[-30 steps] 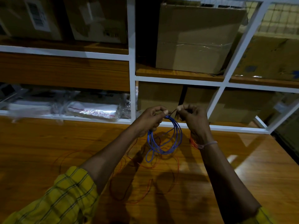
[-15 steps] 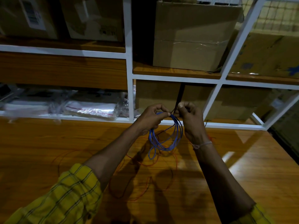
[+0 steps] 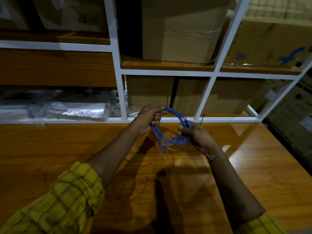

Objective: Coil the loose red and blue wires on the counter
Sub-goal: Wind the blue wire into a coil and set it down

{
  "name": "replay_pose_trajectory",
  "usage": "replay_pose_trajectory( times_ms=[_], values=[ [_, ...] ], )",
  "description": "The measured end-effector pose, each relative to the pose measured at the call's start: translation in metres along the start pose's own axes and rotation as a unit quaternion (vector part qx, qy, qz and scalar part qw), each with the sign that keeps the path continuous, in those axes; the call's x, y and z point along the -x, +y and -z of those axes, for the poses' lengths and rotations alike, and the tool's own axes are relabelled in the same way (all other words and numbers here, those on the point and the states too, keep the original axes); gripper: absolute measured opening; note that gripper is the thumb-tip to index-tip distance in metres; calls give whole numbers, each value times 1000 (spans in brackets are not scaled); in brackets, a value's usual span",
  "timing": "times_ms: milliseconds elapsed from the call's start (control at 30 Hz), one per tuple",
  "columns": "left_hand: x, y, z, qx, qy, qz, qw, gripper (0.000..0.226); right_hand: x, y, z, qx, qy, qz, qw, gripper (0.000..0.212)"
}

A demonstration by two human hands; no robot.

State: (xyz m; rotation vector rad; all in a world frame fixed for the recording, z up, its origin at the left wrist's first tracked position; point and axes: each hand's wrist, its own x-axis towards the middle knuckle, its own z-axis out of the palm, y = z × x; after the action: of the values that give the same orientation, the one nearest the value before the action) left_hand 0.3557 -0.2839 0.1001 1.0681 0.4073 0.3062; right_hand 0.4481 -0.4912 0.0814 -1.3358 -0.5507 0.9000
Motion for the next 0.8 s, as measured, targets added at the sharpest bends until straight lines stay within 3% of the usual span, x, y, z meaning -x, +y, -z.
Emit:
replay_pose_trajectory(
  times_ms=[133,233,333,467,667,733,800],
  values=[
    [-15,-31,-14,-85,7,36,996,18,5,14,27,-105,55,-24,993,11],
    [-28,-57,-23,-217,-23,39,975,25,8,25,50,-117,141,-34,982,9],
    [-40,-73,-29,-330,-25,37,943,22,12,36,69,-102,222,-56,968,28],
    [-61,-92,-25,-382,4,20,924,15,6,65,77,-2,300,-69,952,39],
    [-108,-100,-15,-424,129,-55,895,28,-39,105,70,131,348,-38,928,29],
    [-113,-96,-13,-456,118,-52,881,24,-61,106,64,172,358,-30,917,25],
    [-112,-100,-9,-507,61,-19,860,40,-79,115,62,241,356,-49,901,33]
  ],
)
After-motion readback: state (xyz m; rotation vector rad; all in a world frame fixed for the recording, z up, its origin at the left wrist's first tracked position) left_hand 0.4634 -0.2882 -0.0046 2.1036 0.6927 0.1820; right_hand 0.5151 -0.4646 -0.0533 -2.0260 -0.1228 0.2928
